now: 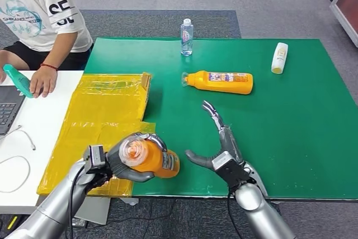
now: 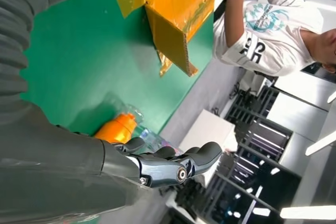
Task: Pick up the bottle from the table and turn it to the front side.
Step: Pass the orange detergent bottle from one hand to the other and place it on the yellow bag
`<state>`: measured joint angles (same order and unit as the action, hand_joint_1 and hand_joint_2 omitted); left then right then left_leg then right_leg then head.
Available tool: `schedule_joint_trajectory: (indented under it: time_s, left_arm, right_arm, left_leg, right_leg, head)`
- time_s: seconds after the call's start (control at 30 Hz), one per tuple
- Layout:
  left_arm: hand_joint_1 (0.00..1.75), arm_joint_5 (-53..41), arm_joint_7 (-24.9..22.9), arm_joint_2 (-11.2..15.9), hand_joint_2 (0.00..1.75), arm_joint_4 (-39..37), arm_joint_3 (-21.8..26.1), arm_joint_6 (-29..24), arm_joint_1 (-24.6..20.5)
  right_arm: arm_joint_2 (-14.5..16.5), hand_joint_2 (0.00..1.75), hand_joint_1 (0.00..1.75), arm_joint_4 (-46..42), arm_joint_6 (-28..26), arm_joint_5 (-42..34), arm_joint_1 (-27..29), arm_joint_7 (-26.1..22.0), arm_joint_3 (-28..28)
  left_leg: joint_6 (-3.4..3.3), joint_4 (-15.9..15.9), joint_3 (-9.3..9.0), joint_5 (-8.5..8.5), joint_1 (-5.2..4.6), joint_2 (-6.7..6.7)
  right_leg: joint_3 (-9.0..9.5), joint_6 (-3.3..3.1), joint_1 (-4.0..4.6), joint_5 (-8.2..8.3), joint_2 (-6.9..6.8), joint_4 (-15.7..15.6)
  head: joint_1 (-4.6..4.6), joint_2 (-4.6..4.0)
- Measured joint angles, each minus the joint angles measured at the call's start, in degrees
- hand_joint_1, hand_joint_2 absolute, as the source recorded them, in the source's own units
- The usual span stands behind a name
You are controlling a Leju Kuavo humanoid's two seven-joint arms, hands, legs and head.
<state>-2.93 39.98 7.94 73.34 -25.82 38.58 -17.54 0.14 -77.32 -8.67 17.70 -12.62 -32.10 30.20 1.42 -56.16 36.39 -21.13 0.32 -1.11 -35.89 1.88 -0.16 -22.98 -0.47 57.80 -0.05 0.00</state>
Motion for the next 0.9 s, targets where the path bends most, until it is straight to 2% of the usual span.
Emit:
schedule_joint_trajectory:
  time_s: [0.2,0.37,0.67,0.9]
  left_arm:
    - [1.75,-7.71,-0.54,2.17,1.75,0.89,-4.69,-10.26,-1.32]
    - [1.75,-13.77,-4.52,3.61,1.75,3.31,-8.18,-15.86,-3.13]
    - [1.75,-17.98,-11.39,4.54,1.75,4.54,-13.20,-21.50,-6.99]
    - [1.75,-17.60,-16.40,4.65,1.75,1.77,-15.15,-21.92,-11.26]
  right_arm:
    - [0.35,1.75,0.00,1.27,4.18,-5.04,0.82,-0.33,-3.91]
    - [0.36,1.75,0.00,1.50,6.48,-7.95,1.96,-0.66,-7.68]
    - [0.37,1.75,0.00,1.50,7.27,-8.03,3.12,-0.84,-12.27]
    - [0.73,1.75,0.00,2.13,7.40,-6.73,3.30,-0.11,-13.11]
  left_leg:
    - [0.00,0.00,0.00,0.00,0.00,0.00]
    - [0.00,0.00,0.00,0.00,0.00,0.00]
    - [0.00,0.00,0.00,0.00,0.00,0.00]
    - [0.00,0.00,0.00,0.00,0.00,0.00]
  right_leg:
    - [0.00,0.00,0.00,0.00,0.00,0.00]
    - [-0.01,0.00,0.00,0.00,0.00,0.00]
    - [-0.01,0.00,-0.01,0.01,0.00,0.00]
    - [-0.01,-0.01,0.00,0.02,0.00,0.00]
  head:
    - [-0.01,0.00]
    - [0.00,0.00]
    - [0.00,0.00]
    - [-0.01,0.00]
